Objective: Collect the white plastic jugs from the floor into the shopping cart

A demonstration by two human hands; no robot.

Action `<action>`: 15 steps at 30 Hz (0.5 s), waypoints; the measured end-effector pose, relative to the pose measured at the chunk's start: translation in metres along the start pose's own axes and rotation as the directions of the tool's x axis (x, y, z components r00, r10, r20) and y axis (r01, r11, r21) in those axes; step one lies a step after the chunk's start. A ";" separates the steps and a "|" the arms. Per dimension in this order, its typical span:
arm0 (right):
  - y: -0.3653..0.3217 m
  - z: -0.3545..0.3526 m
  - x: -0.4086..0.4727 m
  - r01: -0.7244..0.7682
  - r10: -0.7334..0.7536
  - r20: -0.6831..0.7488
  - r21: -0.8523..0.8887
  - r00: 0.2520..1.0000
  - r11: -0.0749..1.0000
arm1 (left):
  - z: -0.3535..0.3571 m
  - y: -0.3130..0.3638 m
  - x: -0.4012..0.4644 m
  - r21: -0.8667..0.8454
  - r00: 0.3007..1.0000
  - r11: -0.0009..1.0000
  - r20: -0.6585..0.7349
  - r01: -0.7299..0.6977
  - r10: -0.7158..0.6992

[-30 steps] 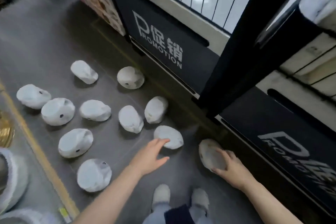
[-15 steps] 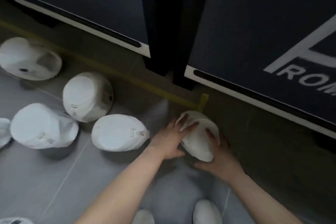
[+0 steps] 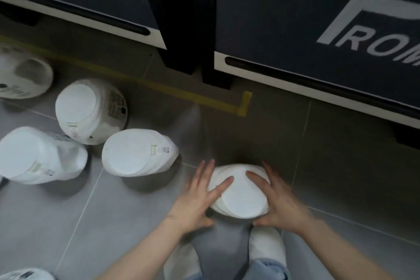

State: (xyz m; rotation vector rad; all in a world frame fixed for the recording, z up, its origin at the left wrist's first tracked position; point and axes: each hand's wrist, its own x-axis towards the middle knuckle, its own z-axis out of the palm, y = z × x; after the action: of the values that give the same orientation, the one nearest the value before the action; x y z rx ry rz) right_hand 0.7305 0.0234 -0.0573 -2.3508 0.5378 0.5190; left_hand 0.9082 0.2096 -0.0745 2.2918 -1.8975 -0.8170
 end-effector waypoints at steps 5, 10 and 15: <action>-0.001 0.020 0.003 0.038 -0.039 -0.191 -0.013 0.981 0.999 | 0.026 -0.003 0.017 -0.252 0.987 0.963 -0.146 -0.096 0.060; -0.021 -0.002 -0.024 0.061 -0.042 -0.215 0.082 0.976 0.995 | -0.012 0.010 0.004 -0.227 0.979 0.963 -0.170 -0.147 0.109; -0.081 -0.072 -0.080 0.012 0.018 -0.212 0.139 0.977 0.990 | -0.111 0.043 -0.030 -0.193 0.983 0.966 -0.095 -0.173 0.158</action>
State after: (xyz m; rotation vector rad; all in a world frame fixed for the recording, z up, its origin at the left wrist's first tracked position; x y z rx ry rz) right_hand 0.7198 0.0503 0.0739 -2.2839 0.6537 0.2228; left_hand 0.9140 0.1956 0.0478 1.9888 -1.8493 -0.8409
